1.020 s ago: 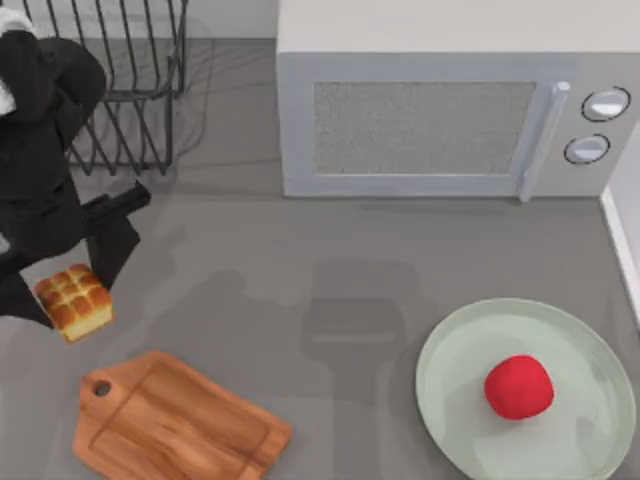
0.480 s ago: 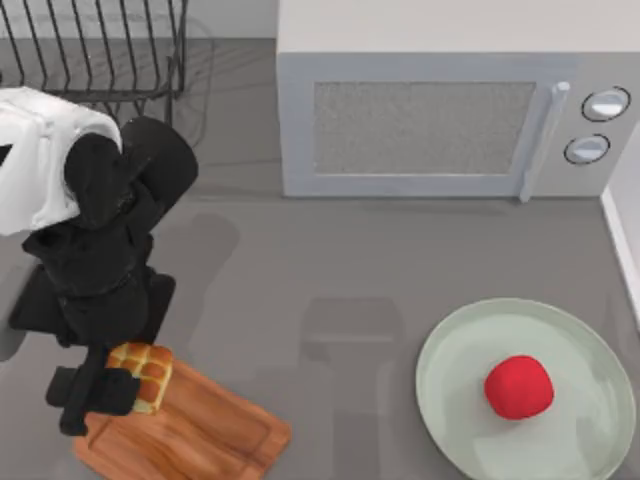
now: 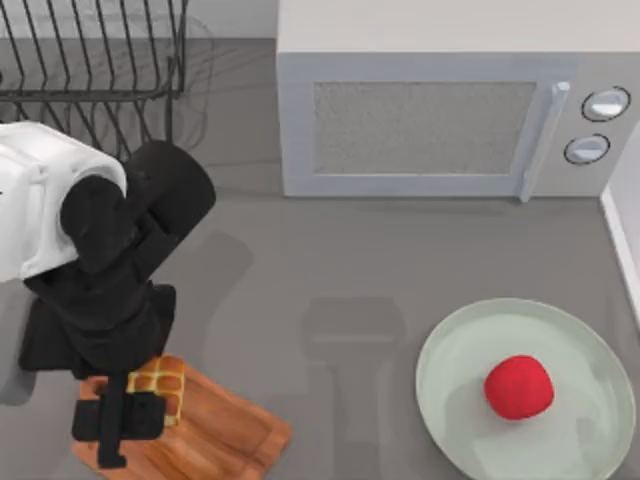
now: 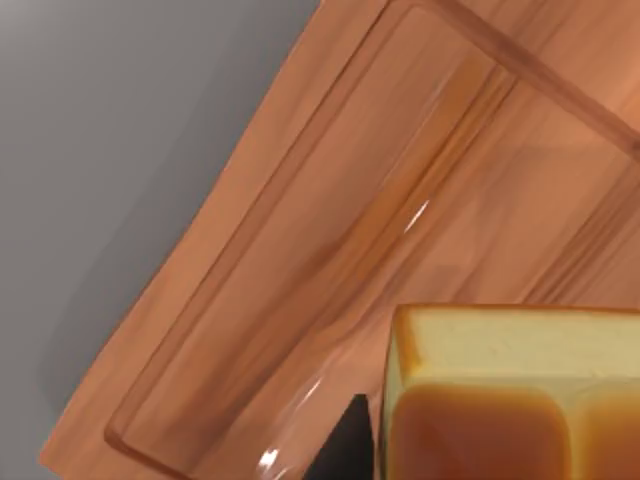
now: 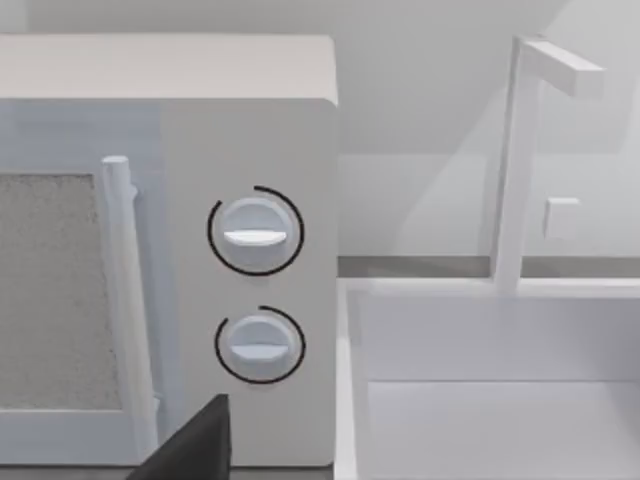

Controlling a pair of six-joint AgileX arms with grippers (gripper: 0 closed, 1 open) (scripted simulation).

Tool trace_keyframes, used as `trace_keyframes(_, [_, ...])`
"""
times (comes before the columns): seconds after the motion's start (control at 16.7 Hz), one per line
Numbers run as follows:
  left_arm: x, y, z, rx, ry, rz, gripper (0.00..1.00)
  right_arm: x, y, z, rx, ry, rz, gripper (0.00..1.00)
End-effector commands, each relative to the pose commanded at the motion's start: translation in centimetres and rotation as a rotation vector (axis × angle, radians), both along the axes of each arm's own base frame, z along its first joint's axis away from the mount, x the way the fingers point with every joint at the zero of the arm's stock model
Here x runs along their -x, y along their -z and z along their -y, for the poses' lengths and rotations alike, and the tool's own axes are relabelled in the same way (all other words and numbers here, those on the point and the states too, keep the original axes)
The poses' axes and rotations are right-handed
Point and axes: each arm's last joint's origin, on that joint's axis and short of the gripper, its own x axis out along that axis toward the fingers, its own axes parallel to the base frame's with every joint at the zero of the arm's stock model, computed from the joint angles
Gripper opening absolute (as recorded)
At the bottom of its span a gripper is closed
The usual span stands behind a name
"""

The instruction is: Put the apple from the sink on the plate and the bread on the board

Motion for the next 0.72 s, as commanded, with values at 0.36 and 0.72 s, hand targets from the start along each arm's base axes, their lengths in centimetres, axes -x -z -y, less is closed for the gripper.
trace_keyframes(0.36, [-0.1,0.2,0.0,-0.001,-0.002,-0.004,0.00,0.0,0.0,0.0,0.000,0.000,0.000,1.00])
trace_keyframes(0.72, [-0.1,1.8,0.1,-0.001,-0.001,-0.003,0.00,0.0,0.0,0.0,0.000,0.000,0.000,1.00])
